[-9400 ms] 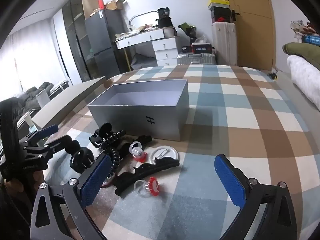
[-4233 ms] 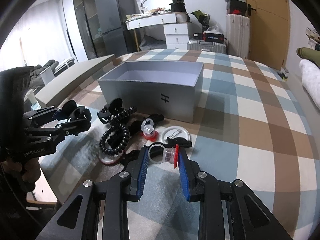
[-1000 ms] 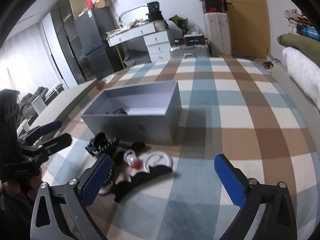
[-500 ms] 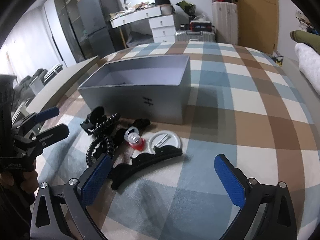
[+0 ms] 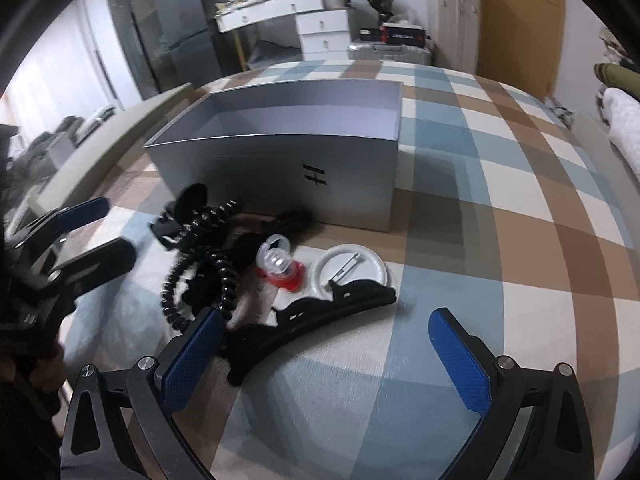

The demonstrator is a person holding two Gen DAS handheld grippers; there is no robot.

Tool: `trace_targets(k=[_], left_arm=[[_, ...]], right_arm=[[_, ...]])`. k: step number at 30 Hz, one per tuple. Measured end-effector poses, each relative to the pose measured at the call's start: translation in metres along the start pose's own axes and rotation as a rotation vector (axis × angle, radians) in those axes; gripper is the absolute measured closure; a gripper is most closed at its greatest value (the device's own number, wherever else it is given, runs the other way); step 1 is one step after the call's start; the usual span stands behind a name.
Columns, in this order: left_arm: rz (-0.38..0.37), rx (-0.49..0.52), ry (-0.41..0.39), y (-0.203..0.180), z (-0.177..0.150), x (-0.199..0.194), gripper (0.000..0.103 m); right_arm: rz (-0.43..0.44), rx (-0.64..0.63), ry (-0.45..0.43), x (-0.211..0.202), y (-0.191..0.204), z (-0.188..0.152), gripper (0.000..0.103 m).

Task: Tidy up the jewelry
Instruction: 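Withdraw both open tools from the box back toward the accessory pile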

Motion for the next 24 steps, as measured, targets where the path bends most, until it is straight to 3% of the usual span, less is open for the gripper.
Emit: trace_targets(k=[6, 12, 16, 24], left_arm=[[0.006, -0.005, 0.003, 0.002, 0.0, 0.0, 0.001], [0.011, -0.019, 0.009, 0.005, -0.001, 0.003, 0.001], [0.017, -0.024, 0.015, 0.006, -0.001, 0.004, 0.001], [0.023, -0.051, 0.023, 0.012, -0.001, 0.006, 0.001]], right_arm=[[-0.03, -0.04, 0.035, -0.003, -0.006, -0.009, 0.0], [-0.012, 0.008, 0.025, -0.006, -0.016, -0.011, 0.0], [-0.073, -0.047, 0.053, -0.002, -0.01, -0.011, 0.0], [-0.112, -0.052, 0.049, -0.004, -0.015, -0.009, 0.007]])
Point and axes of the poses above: each gripper's, at about its wrist camera, not at the fingertips, and x roughly the way its jaws point, y to its left, z to its top, the point moved 7 cm from there along x, roughly the way its jaws point, and after that the axes turned 11 degrees about -x, right-handed, at the moved point
